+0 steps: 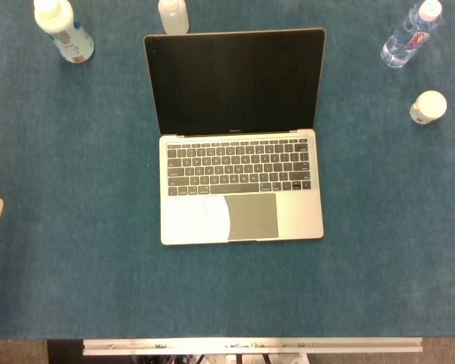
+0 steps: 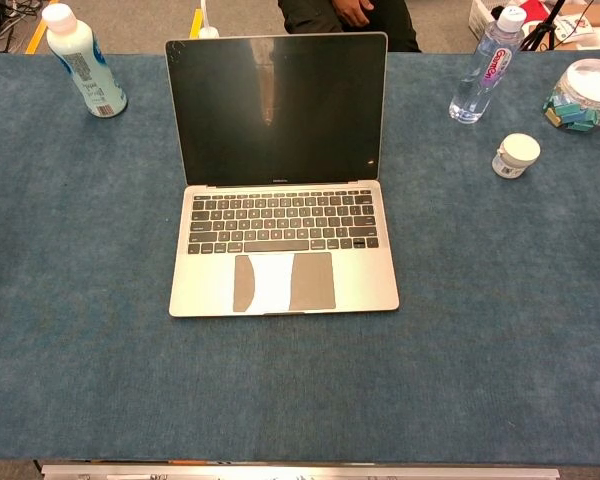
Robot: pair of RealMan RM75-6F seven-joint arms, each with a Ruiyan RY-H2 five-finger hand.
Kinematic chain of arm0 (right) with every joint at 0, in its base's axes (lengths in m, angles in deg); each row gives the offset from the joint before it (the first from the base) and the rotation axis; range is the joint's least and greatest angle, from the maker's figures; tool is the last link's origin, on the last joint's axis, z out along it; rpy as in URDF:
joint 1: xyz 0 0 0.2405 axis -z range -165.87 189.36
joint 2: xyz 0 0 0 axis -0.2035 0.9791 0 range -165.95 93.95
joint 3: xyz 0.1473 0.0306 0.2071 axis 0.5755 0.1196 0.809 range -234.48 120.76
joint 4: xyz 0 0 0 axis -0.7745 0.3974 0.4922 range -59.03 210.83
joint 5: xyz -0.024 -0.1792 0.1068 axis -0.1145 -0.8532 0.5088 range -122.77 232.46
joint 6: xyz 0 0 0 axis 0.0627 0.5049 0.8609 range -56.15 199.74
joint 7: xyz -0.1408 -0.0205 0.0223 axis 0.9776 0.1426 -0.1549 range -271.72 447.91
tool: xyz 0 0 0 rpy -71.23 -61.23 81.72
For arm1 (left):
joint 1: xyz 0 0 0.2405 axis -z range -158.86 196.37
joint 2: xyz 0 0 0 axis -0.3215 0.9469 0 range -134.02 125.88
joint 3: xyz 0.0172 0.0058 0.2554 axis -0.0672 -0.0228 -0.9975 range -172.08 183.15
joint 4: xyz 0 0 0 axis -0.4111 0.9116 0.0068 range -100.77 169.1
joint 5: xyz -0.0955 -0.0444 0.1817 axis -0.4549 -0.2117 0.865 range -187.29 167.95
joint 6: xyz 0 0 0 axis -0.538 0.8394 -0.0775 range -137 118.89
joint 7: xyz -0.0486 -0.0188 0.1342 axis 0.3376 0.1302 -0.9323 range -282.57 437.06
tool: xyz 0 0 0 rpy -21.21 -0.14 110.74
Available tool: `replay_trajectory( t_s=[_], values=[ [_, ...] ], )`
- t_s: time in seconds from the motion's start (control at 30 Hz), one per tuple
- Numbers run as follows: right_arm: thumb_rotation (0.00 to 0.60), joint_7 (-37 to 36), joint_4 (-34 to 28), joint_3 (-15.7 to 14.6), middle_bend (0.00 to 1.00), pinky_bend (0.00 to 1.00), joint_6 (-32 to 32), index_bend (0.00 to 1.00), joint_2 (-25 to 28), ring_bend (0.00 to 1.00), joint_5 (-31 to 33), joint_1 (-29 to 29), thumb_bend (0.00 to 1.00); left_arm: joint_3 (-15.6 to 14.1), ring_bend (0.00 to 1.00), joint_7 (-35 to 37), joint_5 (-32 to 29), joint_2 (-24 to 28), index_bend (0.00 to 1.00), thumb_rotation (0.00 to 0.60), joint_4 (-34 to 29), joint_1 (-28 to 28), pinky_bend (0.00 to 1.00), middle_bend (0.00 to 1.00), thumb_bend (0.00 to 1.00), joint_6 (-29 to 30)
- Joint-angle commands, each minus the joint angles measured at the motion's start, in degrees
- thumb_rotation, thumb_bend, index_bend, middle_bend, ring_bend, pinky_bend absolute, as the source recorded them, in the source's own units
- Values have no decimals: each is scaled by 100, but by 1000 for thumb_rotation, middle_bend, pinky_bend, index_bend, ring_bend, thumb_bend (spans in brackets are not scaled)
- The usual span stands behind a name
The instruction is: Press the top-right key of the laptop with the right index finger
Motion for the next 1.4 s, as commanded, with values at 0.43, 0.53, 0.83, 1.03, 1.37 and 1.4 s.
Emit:
replay_trajectory(
  t_s=[0.43, 0.53, 0.83, 1.03, 1.37, 1.4],
  values=[
    [600, 312, -244, 261, 858, 616, -1738, 241, -298, 889, 141, -1318, 195, 37, 89, 221, 120, 28, 185, 600, 14, -62, 82, 135, 246, 204],
    [600, 457, -164, 319, 866, 640, -2049, 241, -507, 904, 323, -1545, 195, 47, 89, 230, 107, 28, 186, 600, 24, -61, 83, 135, 246, 199],
    [600, 524, 328, 470, 826, 660, -2731, 241, -1274, 859, 883, -2105, 217, 77, 89, 234, 47, 21, 186, 600, 43, -23, 83, 135, 246, 119],
    [600, 756, 695, 561, 945, 768, -3063, 226, -1726, 995, 1237, -2455, 434, 78, 90, 220, 48, 8, 186, 600, 39, -14, 82, 135, 246, 106],
    [600, 1348, 912, 475, 1000, 789, -3239, 96, -2185, 1000, 1546, -2777, 781, 89, 89, 188, 34, 13, 185, 600, 11, 8, 82, 135, 246, 75],
    [600, 1378, 893, 469, 1000, 791, -3256, 95, -2199, 1000, 1583, -2797, 789, 83, 89, 192, 46, 13, 186, 600, 18, 11, 82, 135, 246, 70]
  ],
)
